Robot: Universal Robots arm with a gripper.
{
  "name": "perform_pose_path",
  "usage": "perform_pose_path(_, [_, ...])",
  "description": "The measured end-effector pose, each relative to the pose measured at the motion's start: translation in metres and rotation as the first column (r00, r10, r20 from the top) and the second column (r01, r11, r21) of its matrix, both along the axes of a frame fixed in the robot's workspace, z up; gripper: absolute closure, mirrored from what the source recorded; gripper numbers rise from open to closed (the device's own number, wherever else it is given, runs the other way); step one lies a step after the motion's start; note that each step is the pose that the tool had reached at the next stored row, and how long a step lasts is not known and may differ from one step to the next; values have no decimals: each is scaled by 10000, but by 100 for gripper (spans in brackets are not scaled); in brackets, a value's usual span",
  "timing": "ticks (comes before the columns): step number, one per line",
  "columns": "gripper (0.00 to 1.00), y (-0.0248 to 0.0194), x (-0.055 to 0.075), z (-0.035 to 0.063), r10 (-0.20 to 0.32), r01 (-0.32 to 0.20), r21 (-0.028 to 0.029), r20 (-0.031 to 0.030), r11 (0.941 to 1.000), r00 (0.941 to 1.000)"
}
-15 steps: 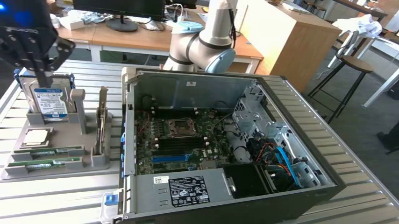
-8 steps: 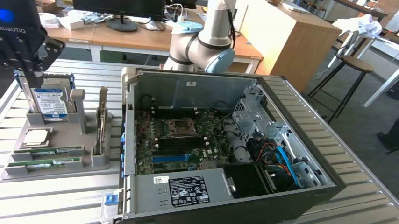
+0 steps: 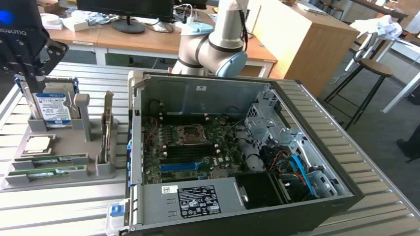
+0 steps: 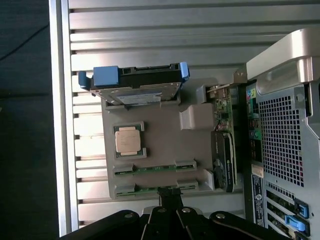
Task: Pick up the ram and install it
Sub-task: 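Reach for the ram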
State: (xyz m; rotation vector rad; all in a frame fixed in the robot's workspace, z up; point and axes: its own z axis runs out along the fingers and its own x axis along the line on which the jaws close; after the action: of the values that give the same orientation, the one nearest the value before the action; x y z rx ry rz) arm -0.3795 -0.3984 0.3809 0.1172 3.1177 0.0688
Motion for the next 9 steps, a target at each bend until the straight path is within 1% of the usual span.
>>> perform_pose_path(2, [90, -25, 0, 0, 0, 0, 0, 0, 10000, 10000])
perform_pose_path(9, [90, -139, 0, 0, 1, -1, -1, 0, 10000, 10000])
